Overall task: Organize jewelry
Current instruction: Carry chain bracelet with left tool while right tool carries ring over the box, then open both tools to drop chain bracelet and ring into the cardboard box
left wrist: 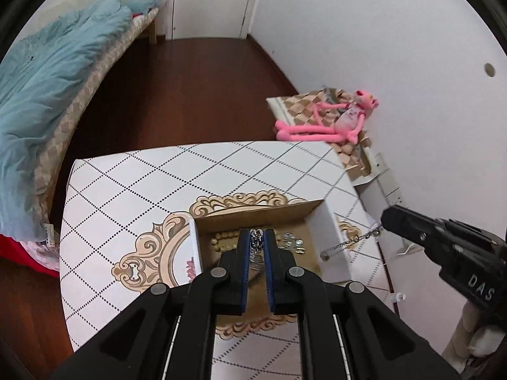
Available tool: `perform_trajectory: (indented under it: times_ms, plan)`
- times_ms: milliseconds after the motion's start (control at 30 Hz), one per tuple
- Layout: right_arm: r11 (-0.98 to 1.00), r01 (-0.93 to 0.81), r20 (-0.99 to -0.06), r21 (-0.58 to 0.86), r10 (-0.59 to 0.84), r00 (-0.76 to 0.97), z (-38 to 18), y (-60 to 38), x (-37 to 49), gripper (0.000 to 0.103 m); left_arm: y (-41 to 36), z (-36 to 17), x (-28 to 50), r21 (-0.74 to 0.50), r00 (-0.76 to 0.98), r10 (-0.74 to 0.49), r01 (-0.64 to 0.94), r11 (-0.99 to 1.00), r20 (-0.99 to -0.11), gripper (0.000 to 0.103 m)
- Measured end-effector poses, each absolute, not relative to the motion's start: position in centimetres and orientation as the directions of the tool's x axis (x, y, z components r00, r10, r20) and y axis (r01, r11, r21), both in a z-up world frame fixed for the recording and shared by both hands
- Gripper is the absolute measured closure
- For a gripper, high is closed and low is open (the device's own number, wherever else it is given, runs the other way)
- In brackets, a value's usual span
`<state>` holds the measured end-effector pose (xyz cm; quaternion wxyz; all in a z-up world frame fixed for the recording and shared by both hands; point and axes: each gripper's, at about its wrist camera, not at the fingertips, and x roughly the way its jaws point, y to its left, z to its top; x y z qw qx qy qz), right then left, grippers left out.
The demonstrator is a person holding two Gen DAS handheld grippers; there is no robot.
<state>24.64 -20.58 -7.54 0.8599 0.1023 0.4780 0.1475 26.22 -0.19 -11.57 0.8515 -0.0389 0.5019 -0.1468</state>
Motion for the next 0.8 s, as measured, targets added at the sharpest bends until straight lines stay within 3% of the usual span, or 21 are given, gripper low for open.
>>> perform_trajectory:
  times_ms: [267, 367, 400, 433, 500, 667, 767, 800]
  plan:
    - [0.951, -0.159, -0.835, 0.263, 0.307, 0.457, -9.9, -19.8, 27.1, 0.099, 0.3, -13.1, 29.3, -0.208, 0.412, -0.257, 0.160, 0.965, -0.874, 0.095]
    - [0.954, -0.165, -0.849, 0.251, 0.299, 0.436, -10.3, -19.6, 27.9, 0.099, 0.5, -13.4, 30.0, -0.200, 0.397, -0.233, 0.122, 0.972, -0.888, 0.089]
    - [0.956, -0.164, -0.855, 0.244, 0.292, 0.429, -10.5, -19.5, 28.2, 0.099, 0.6, -13.3, 30.0, -0.190, 0.404, -0.222, 0.118, 0.975, -0.888, 0.079]
    - [0.957, -0.164, -0.861, 0.241, 0.289, 0.418, -10.7, -19.4, 28.4, 0.099, 0.5, -13.2, 30.0, -0.181, 0.409, -0.213, 0.117, 0.977, -0.887, 0.058]
    - [0.954, -0.159, -0.878, 0.254, 0.296, 0.377, -11.4, -19.4, 28.8, 0.099, 0.8, -13.1, 29.8, -0.169, 0.427, -0.197, 0.102, 0.980, -0.882, 0.030]
    - [0.965, -0.146, -0.915, 0.220, 0.256, 0.311, -12.8, -19.4, 28.8, 0.098, 1.6, -13.5, 29.3, -0.124, 0.429, -0.136, 0.055, 0.991, -0.893, 0.027]
    - [0.968, -0.141, -0.925, 0.206, 0.239, 0.295, -13.3, -19.7, 28.6, 0.076, 2.0, -13.6, 28.7, -0.099, 0.440, -0.109, 0.045, 0.994, -0.891, 0.016]
    - [0.968, -0.139, -0.925, 0.210, 0.243, 0.292, -13.3, -19.8, 28.6, 0.063, 2.1, -13.6, 28.5, -0.088, 0.448, -0.097, 0.041, 0.995, -0.889, 0.014]
